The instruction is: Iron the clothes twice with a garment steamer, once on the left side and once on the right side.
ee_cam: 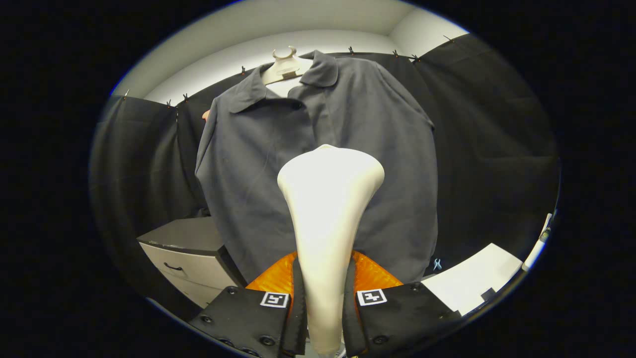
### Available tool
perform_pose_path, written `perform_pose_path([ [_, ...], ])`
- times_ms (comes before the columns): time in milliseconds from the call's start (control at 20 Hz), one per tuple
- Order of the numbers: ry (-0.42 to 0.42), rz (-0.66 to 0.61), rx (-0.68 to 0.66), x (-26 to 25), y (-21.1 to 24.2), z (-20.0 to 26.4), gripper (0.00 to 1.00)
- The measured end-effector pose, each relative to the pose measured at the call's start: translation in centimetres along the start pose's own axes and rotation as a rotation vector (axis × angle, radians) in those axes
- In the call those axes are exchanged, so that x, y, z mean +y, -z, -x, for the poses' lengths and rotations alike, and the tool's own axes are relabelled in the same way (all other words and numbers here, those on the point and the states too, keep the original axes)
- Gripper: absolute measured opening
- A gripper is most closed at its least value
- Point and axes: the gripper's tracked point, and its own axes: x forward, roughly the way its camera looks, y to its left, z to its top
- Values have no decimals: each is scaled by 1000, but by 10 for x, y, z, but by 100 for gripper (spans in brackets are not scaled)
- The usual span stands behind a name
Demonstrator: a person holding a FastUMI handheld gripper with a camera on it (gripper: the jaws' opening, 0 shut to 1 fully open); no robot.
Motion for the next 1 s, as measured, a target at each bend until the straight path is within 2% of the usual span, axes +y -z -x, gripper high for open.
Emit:
perform_pose_path([
  [250,27,29,-70,-28,-79,-22,36],
  [500,38,60,-123,-43,-128,-52,36],
  [750,13,65,-126,-42,-136,-79,36],
  [1000,-5,68,-127,-46,-129,-78,36],
])
